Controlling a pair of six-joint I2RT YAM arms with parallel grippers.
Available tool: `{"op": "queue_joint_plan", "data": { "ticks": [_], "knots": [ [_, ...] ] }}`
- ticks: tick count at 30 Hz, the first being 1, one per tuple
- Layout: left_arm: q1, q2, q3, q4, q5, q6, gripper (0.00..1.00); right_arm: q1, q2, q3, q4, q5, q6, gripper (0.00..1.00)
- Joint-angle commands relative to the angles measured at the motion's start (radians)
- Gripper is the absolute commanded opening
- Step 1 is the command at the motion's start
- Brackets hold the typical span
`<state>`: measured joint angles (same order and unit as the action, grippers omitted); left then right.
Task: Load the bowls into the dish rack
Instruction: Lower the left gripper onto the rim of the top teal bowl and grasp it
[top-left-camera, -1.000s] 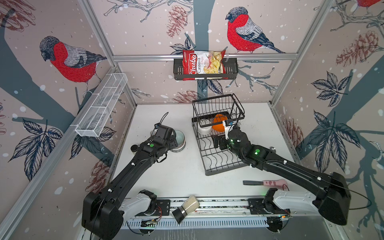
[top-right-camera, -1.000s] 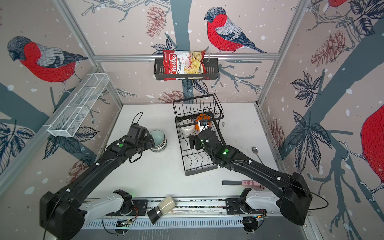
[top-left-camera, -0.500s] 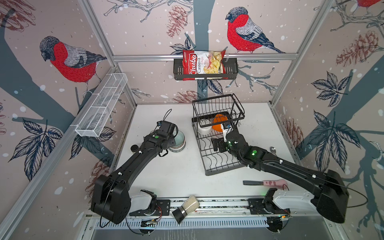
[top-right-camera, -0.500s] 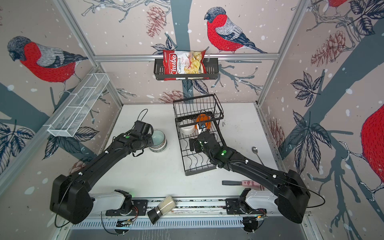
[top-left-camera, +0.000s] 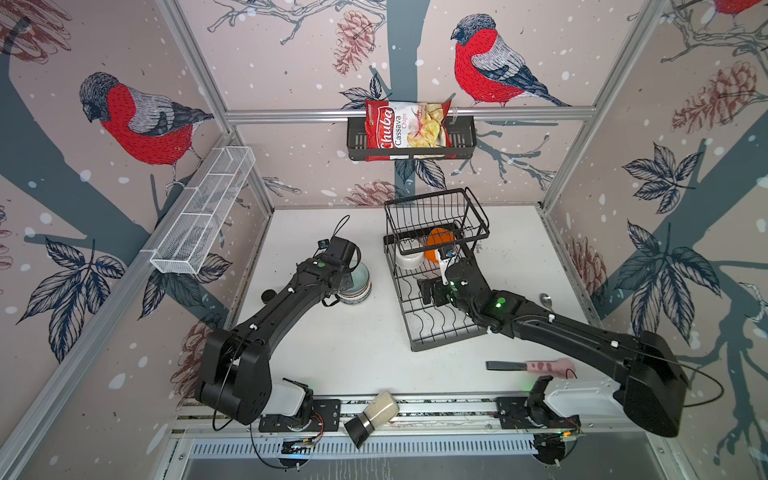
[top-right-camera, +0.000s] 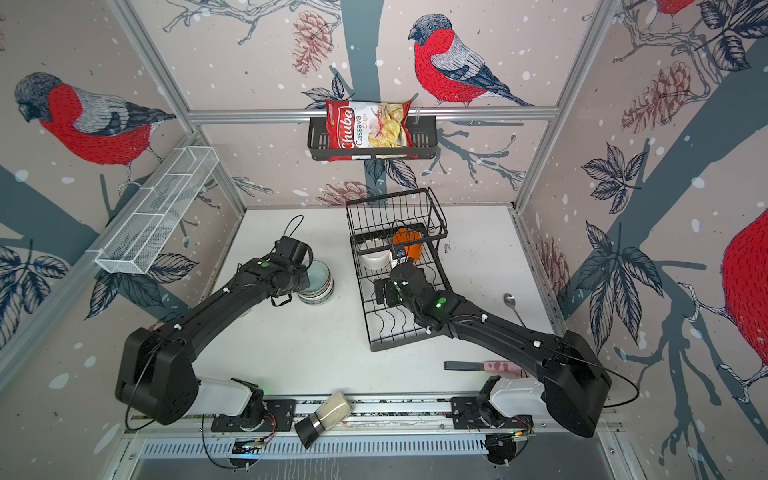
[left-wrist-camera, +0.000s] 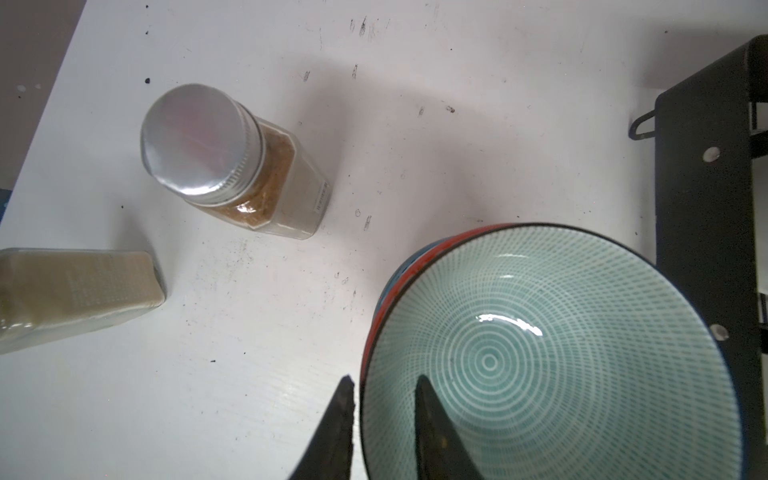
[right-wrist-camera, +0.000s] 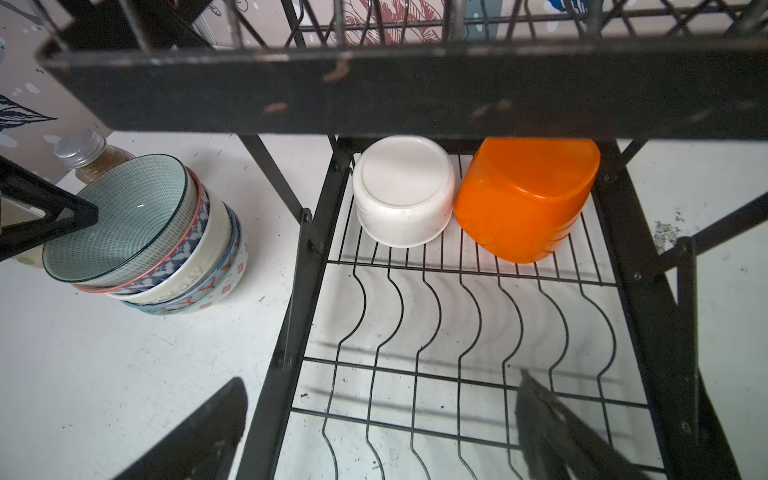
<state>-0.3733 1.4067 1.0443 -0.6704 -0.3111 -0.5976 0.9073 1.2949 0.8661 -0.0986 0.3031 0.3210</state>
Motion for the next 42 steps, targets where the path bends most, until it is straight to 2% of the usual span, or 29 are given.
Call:
{"op": "queue_joint_plan", "data": {
  "ticks": [1, 20, 42],
  "knots": [
    [0.002, 0.002, 0.008, -0.010, -0.017, 0.013, 0.23, 0.000, 0.005, 0.009, 0.023, -0.014, 0.019, 1.00],
    [0.002, -0.015, 0.007, 0.000, -0.022, 0.022, 0.00, 0.002, 0.016, 0.010, 0.026, -0.032, 0.032, 0.99],
    [0.002, -0.056, -0.016, 0.021, -0.030, 0.025, 0.00, 0.004, 0.029, 0.000, 0.027, -0.043, 0.040, 0.99]
  ]
}}
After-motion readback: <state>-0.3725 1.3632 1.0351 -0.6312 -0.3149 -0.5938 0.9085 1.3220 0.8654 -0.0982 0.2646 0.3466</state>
